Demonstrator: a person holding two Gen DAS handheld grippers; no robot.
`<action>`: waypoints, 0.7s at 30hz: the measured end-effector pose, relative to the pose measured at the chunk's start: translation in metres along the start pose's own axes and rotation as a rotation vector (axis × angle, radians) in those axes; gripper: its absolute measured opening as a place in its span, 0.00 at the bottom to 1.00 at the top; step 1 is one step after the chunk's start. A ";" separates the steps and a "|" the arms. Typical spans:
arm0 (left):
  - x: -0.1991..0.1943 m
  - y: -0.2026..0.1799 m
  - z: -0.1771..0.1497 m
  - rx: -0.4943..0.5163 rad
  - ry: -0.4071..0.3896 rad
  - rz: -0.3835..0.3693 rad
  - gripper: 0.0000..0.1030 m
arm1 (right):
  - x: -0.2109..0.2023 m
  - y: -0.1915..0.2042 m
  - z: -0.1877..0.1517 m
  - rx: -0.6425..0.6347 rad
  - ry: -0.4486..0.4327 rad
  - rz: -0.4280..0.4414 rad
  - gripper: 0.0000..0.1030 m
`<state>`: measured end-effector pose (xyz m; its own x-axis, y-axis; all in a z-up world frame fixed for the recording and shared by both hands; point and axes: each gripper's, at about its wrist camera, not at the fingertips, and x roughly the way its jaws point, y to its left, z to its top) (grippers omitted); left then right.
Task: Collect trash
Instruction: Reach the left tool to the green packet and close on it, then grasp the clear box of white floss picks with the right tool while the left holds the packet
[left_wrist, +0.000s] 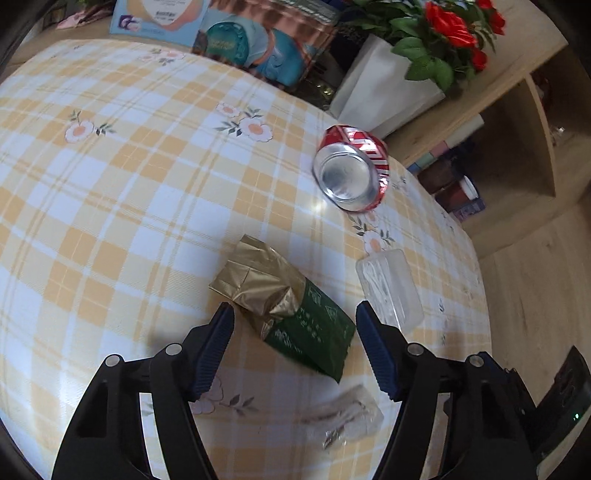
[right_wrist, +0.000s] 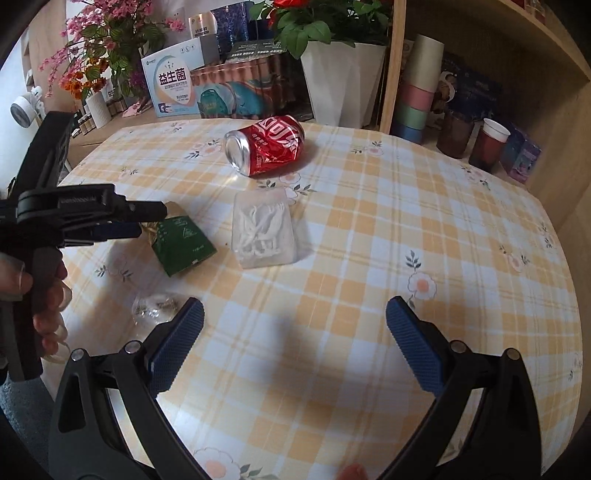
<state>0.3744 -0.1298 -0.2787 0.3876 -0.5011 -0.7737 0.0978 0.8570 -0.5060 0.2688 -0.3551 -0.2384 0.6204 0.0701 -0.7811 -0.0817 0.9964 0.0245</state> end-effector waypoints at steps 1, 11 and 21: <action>0.000 -0.001 0.000 -0.013 -0.024 0.005 0.64 | 0.003 -0.001 0.002 -0.001 0.001 -0.001 0.94; -0.005 0.004 0.002 -0.007 -0.061 0.026 0.12 | 0.030 -0.004 0.017 0.025 0.023 0.034 0.94; -0.073 0.016 -0.011 0.083 -0.180 0.042 0.10 | 0.076 0.018 0.049 0.010 0.053 0.090 0.82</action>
<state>0.3374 -0.0813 -0.2348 0.5501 -0.4414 -0.7089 0.1503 0.8874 -0.4359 0.3526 -0.3299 -0.2670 0.5691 0.1573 -0.8071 -0.1274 0.9865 0.1025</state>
